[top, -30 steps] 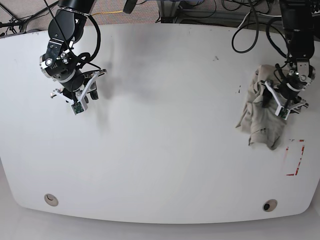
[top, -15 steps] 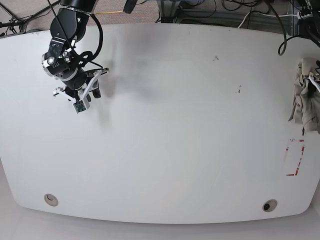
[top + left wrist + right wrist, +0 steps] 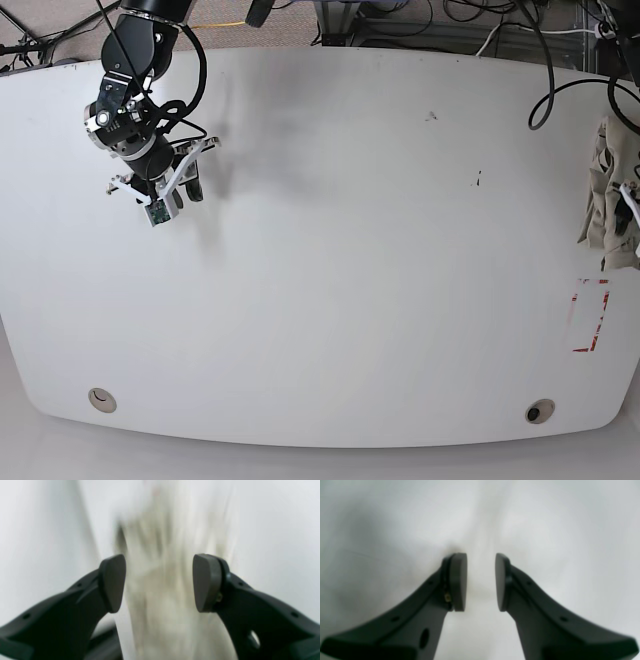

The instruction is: Fold the T-shirt properly

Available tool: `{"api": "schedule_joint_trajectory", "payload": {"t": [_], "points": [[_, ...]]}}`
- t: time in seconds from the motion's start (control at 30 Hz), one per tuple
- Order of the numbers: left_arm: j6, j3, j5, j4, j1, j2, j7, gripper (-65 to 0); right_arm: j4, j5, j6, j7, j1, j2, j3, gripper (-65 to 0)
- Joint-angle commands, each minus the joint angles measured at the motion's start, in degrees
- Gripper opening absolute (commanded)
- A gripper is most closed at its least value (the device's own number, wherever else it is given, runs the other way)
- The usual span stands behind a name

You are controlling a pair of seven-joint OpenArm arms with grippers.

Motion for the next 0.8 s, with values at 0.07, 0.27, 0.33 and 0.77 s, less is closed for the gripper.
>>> {"api": "schedule_joint_trajectory", "payload": {"t": [0.07,0.27,0.33,0.77], "points": [[-0.1,-0.3,-0.4,8.5,1.8,4.1,-0.6,-26.5,0.1,-1.4,0.0,9.4,-1.8,0.5,0.2,-47.1],[-0.1,-0.5,-0.4,17.6,4.0,14.6,-1.5,-26.5,-0.5,-6.2,0.0,21.9,-6.2,0.1,1.7,-47.1],[-0.1,-0.3,-0.3,18.8,5.3,17.7,-3.3,-26.5,-0.4,-6.1,0.0,24.7,-7.5,0.0,3.0,-47.1],[3.7,-0.3,-0.3,31.1,30.1,31.6,-12.9,-26.5,4.8,2.2,0.0,26.0,-23.7,-1.3,11.2,-47.1]]}}
